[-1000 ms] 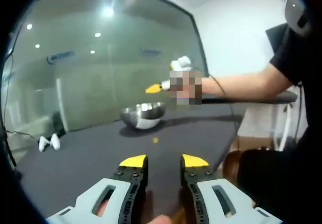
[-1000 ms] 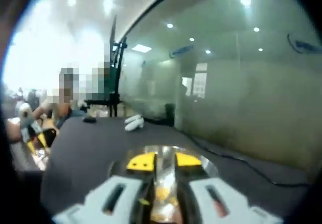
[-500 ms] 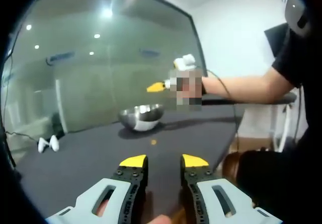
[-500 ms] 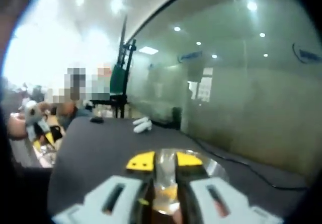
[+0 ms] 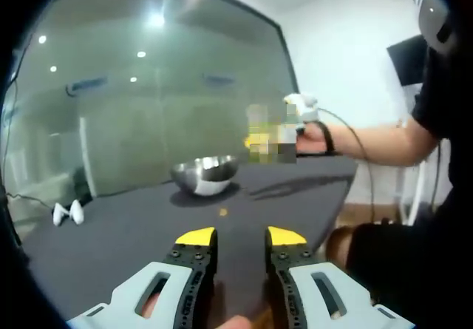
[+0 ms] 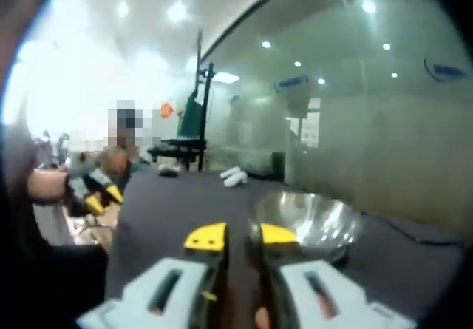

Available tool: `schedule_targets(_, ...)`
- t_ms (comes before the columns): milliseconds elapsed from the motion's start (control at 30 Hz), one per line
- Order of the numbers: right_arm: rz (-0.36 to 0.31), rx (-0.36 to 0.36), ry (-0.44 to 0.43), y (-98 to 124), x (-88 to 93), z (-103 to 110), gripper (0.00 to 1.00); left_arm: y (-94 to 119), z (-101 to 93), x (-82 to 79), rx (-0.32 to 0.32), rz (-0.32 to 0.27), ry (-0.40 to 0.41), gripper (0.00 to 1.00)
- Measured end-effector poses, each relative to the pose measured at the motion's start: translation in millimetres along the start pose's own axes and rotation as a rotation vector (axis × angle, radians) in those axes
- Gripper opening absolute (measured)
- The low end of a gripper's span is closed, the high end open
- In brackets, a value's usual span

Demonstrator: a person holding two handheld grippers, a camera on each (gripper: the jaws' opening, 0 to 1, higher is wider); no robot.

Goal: Pick up the QQ candy scattered on the table and place it into the stainless steel bowl on the table

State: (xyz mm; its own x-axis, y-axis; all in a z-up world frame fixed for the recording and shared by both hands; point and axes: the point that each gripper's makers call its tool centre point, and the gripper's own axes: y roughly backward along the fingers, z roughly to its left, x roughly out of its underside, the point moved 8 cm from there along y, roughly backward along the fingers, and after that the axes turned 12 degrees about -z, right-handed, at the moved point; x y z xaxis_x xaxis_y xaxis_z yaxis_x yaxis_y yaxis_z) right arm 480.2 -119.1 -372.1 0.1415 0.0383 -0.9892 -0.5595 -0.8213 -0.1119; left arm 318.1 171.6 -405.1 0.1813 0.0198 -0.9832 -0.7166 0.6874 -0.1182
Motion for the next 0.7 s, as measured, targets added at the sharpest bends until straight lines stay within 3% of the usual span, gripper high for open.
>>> schedule_targets(300, 0.042, 0.020, -0.063, 14.7, 37.3, 9.3, 0.17, -0.2, -1.7, -0.8, 0.009, 0.003, -0.002, 0.27)
schedule_targets(433, 0.092, -0.004, -0.017, 9.3, 44.3, 13.1, 0.17, 0.5, -1.2, -0.6, 0.009, 0.005, -0.002, 0.27)
schedule_targets(700, 0.107, -0.084, -0.053, -14.4, 52.6, 20.9, 0.20, 1.7, -0.1, -0.1, 0.000, 0.004, -0.003, 0.27)
